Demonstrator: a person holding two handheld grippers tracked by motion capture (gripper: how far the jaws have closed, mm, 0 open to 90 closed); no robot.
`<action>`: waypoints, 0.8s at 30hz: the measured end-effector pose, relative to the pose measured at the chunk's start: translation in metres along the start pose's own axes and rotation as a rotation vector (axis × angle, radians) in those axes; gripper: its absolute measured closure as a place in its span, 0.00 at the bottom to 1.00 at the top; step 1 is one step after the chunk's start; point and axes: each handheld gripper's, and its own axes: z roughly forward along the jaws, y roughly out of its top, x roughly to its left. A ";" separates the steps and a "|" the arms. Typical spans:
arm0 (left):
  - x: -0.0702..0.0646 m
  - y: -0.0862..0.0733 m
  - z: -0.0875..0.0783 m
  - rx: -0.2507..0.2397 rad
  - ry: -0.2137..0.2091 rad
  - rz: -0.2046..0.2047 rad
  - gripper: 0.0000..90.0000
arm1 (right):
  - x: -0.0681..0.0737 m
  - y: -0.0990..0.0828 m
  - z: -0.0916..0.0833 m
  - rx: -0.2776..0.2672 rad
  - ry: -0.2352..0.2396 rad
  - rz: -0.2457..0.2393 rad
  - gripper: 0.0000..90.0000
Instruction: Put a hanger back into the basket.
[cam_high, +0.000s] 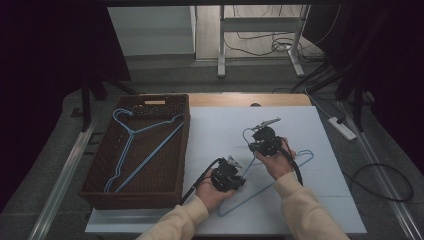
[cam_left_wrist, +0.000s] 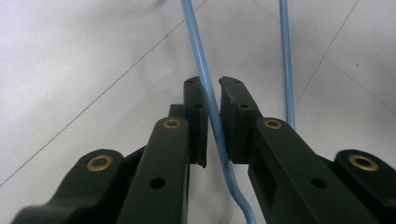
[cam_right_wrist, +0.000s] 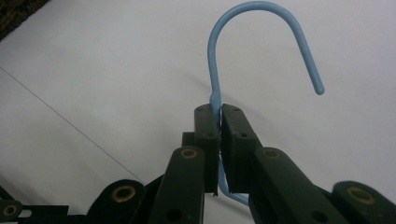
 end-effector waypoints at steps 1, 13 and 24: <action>0.000 0.000 -0.001 -0.004 0.001 -0.008 0.91 | -0.001 -0.001 -0.001 -0.007 0.002 0.003 0.96; -0.005 0.007 -0.031 -0.132 -0.009 -0.048 0.96 | -0.016 -0.033 -0.049 -0.212 0.085 0.072 0.59; -0.005 0.014 -0.063 -0.208 -0.037 -0.079 0.96 | -0.021 -0.064 -0.093 -0.391 0.188 0.073 0.41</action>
